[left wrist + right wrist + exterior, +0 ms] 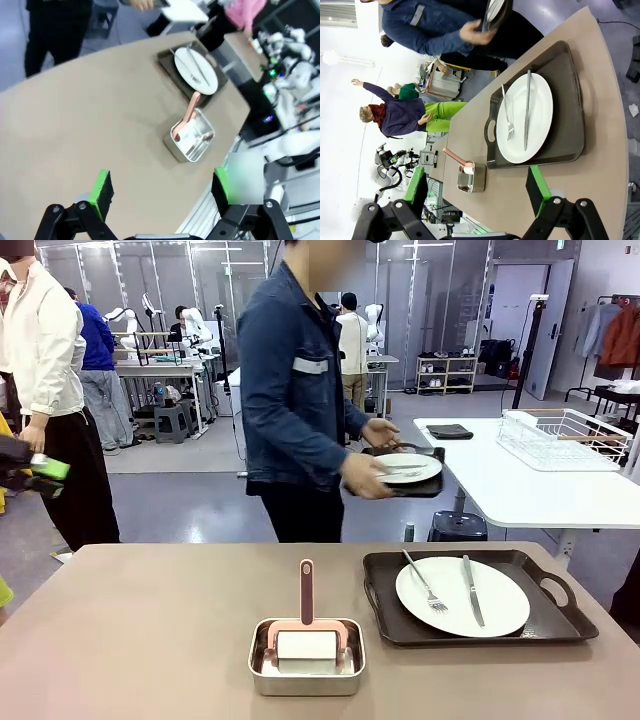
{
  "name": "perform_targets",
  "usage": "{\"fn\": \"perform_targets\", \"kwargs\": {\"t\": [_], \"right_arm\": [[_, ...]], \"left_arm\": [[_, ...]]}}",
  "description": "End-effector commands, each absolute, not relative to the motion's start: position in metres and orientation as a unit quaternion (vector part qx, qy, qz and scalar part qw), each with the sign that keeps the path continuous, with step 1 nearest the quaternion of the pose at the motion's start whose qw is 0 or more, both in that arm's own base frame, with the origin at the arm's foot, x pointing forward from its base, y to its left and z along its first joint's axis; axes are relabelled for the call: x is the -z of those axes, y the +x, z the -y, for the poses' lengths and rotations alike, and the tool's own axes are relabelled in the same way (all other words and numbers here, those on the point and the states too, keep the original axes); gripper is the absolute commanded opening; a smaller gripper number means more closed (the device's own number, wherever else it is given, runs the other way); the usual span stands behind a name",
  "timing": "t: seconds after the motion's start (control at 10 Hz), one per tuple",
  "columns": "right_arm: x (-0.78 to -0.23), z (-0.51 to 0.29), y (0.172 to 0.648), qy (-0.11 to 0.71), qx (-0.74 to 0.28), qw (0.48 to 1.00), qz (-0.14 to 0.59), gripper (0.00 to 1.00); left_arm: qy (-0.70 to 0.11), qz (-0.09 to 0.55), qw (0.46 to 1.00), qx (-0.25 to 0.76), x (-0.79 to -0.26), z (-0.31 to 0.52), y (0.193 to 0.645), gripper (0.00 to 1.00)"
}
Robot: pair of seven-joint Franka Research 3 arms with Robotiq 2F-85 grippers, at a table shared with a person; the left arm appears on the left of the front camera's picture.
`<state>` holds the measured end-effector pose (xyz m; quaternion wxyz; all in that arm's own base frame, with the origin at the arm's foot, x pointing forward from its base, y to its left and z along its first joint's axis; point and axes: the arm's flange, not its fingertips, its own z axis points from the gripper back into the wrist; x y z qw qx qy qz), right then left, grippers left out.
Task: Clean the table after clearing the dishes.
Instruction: When the left (or right) Handle tray is removed, use the left hand (or right hand) to clean the left (or right) side of the table with the Lint Roller.
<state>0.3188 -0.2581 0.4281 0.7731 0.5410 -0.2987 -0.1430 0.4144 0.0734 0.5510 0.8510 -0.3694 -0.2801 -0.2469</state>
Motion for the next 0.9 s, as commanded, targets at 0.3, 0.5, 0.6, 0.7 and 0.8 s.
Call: {"fn": "perform_targets", "kwargs": {"t": [0.3,0.5,0.6,0.7,0.8], "right_arm": [[-0.430,0.259,0.319,0.543,0.137,0.771,0.304,1.00],[-0.430,0.259,0.319,0.543,0.137,0.771,0.304,1.00],[-0.430,0.259,0.319,0.543,0.137,0.771,0.304,1.00],[-0.430,0.259,0.319,0.543,0.137,0.771,0.304,1.00],[-0.430,0.259,0.319,0.543,0.137,0.771,0.304,1.00]], "left_arm": [[-0.195,0.179,0.846,0.463,-0.578,0.107,0.476,1.00],[-0.124,0.117,0.812,0.558,-0.582,0.180,0.500,1.00],[-0.114,0.099,0.794,0.589,-0.582,0.207,0.507,1.00],[-0.089,0.072,0.771,0.627,-0.580,0.235,0.513,1.00],[-0.082,0.048,0.750,0.654,-0.575,0.262,0.518,1.00]]}}
